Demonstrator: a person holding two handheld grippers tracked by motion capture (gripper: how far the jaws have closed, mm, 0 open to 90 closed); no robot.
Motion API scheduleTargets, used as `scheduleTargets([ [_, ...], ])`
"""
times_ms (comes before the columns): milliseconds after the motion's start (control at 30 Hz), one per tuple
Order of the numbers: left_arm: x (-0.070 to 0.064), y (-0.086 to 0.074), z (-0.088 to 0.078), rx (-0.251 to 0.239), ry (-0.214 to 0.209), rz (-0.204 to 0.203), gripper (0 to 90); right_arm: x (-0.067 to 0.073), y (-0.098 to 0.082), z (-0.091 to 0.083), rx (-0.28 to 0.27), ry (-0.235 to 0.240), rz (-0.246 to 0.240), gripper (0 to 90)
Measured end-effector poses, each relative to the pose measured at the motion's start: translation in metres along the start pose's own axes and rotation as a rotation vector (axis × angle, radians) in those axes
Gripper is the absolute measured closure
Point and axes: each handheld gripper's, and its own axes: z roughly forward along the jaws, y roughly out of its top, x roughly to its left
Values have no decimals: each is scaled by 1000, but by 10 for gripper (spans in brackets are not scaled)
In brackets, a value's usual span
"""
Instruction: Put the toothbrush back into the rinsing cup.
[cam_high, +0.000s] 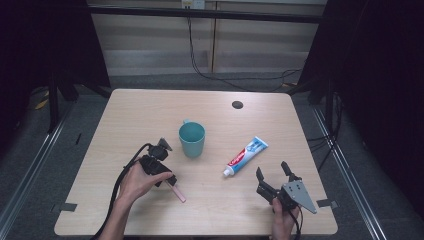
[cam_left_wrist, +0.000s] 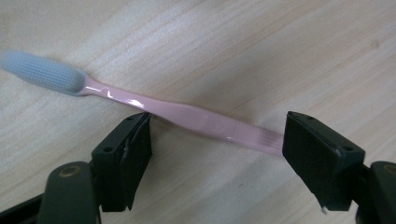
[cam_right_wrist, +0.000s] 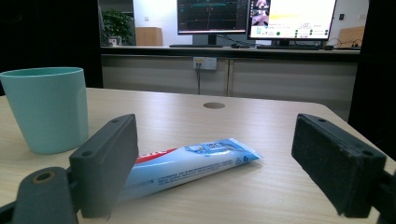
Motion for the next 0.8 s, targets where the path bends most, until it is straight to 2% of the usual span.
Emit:
scheduleTargets([
  [133, -5, 3, 2, -12, 33, -3, 230, 0, 0, 0, 0, 0, 0, 140],
  [200, -7, 5, 4, -17, 51, -17, 222, 0, 0, 0, -1, 1, 0, 140],
  [333, -10, 7, 5, -20, 105, -5, 223, 0, 0, 0, -3, 0, 0, 140],
  [367, -10, 6, 5, -25, 117, -6, 244, 0, 0, 0, -5, 0, 1, 140],
  [400, -9, 5, 3, -31, 136, 5, 317, 0, 0, 0, -3, 2, 2, 140],
  [567, -7, 1, 1, -32, 134, 16, 380, 0, 0, 0, -2, 2, 0, 140],
  [633, -4, -1, -1, -33, 131, 24, 463, 0, 0, 0, -2, 2, -1, 140],
  [733, -3, -2, -2, -22, 125, 32, 485, 0, 0, 0, -1, 2, -2, 140],
  [800, -3, -3, -2, -20, 131, 53, 526, 0, 0, 0, -1, 2, -1, 140],
])
